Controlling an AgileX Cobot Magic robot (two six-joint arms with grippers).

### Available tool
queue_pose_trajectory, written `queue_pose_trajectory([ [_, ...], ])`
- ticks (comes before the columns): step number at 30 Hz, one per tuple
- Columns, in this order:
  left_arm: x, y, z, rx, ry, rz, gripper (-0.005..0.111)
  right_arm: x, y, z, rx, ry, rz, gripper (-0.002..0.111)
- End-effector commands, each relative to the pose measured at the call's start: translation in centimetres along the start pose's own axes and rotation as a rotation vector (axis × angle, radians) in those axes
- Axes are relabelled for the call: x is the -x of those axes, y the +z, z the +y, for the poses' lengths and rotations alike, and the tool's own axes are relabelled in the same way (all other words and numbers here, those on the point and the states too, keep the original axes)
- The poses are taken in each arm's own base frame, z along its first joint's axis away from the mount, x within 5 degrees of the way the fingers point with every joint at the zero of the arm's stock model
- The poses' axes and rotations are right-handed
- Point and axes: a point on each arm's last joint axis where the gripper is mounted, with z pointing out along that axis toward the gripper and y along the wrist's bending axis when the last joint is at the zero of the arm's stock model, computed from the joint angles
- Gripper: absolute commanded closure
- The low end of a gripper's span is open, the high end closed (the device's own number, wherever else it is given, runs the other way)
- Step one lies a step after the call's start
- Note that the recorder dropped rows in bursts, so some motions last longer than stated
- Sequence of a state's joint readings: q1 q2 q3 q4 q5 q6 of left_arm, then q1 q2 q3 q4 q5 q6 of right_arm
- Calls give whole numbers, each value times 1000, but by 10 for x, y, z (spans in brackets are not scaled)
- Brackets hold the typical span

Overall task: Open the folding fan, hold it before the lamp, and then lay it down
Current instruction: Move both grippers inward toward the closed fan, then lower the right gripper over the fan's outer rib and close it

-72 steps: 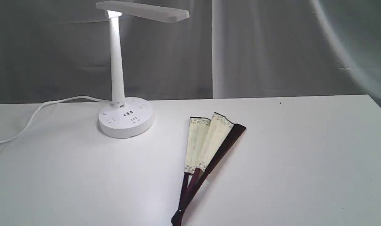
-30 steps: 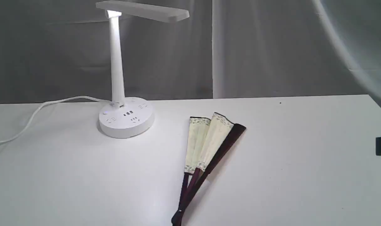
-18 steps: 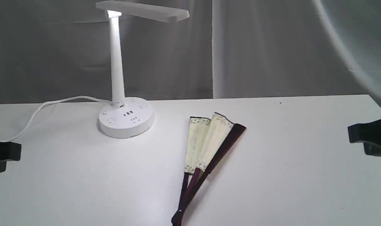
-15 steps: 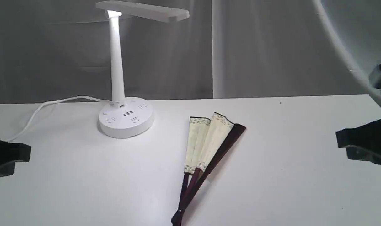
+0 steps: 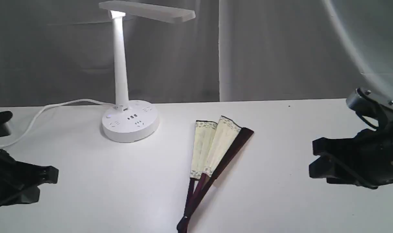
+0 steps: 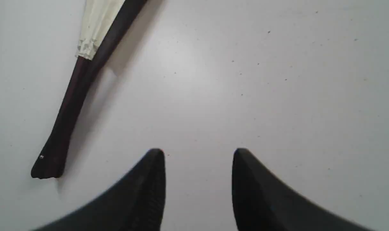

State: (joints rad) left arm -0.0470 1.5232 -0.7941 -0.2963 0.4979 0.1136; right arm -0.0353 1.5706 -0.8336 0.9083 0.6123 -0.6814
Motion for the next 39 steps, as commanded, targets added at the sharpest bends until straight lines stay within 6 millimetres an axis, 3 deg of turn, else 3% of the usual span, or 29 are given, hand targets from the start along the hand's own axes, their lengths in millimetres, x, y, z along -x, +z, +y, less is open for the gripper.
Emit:
queue_pose_trajectory([
  [1,2,13,-3,-38,24,35,104,0,15,-1,51,20,19,72],
  [10,5,28,-7,-86,20,142,104,-2,36,-3,165,97,48,72],
  [15,4,36,-8,-98,-3,205,107,-10,47,4,179,43,105,73],
  [21,3,40,-12,-98,4,237,107,-26,62,29,128,-95,190,75],
  [26,-1,40,-33,-61,113,276,107,-37,72,41,-20,-182,230,75],
  [33,-12,41,-51,77,240,298,107,-40,82,65,-87,-129,117,75],
  [39,-16,42,-61,72,268,301,107,-48,96,83,-81,-112,98,75],
])
